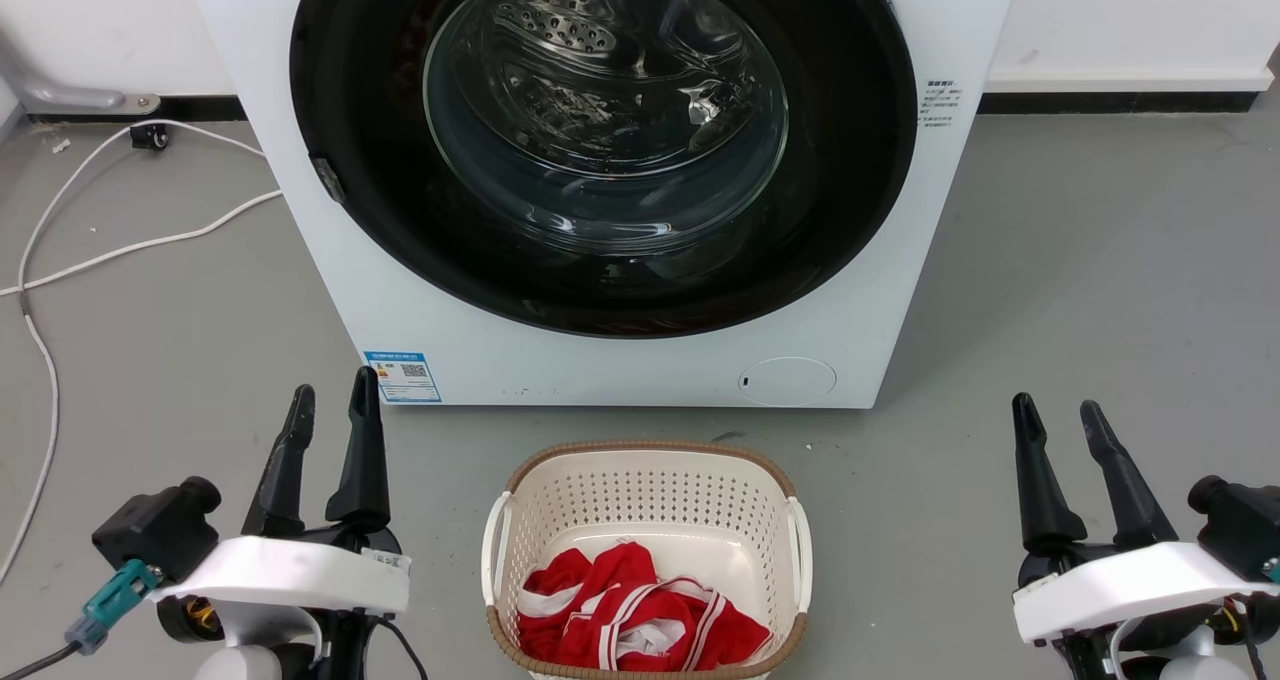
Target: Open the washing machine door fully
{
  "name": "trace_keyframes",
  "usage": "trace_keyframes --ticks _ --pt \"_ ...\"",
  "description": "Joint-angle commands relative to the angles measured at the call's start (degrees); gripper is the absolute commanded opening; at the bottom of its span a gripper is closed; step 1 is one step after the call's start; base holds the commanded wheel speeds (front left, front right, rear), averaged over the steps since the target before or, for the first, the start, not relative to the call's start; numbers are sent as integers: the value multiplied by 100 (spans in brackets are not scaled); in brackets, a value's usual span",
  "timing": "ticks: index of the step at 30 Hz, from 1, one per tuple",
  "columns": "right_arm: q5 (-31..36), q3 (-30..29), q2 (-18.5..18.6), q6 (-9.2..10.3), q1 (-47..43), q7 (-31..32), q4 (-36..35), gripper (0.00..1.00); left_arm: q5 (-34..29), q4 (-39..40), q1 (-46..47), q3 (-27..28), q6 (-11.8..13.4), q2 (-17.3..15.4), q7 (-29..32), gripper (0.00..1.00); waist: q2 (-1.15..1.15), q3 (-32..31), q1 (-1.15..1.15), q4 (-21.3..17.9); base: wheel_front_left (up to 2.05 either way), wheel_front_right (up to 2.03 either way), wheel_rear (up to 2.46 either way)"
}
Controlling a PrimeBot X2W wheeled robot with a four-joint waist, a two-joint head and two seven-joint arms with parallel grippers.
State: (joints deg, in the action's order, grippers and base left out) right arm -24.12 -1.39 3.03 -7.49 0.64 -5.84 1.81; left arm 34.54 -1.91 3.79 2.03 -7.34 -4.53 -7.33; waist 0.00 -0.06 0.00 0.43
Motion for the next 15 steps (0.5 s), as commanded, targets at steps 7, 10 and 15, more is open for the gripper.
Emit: trace_keyframes --ticks 7,10,15 --pt "685 38 -4 0 -34 62 -111 100 -731 0 -29 -60 16 -53 -161 100 0 8 0 -6 0 0 0" --pt "889 48 -5 0 -50 95 -114 100 -933 -23 -33 -68 30 -66 -208 100 0 14 0 -11 0 0 0" --pt "1211 54 -7 0 -71 53 -112 100 -1264 -51 -59 -97 62 -94 -272 100 0 18 0 -12 0 0 0"
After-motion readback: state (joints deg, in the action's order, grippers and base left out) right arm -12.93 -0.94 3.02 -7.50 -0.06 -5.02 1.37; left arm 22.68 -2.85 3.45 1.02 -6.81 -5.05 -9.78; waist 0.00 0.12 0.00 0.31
